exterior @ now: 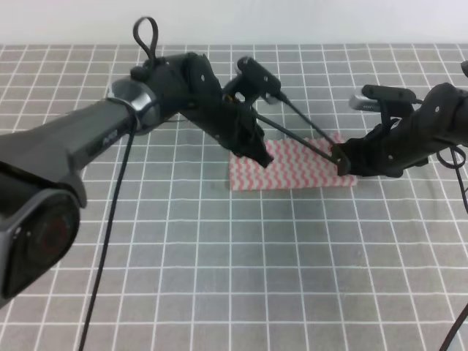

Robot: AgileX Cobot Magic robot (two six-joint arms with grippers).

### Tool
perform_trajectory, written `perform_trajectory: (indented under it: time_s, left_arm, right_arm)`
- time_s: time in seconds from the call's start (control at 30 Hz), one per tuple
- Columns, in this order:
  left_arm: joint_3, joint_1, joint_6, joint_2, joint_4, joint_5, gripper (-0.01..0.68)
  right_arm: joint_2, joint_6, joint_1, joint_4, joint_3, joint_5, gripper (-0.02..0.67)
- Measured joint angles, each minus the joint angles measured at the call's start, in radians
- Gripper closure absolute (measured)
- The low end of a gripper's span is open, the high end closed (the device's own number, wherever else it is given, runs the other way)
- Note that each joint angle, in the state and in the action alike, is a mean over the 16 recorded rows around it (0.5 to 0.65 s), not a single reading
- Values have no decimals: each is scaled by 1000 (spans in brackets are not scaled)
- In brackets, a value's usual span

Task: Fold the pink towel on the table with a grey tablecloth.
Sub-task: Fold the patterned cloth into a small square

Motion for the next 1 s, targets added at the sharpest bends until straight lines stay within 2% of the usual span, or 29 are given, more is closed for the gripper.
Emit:
perform_trajectory:
  time_s: [0.5,1.0]
  left_arm:
    - [1,3,-13,33,43,38,673]
    - [1,5,-13,32,51,58,673]
  right_arm:
    - [24,-48,15,47,-5,14,316]
    - [41,-49,19,-4,-68,74,331]
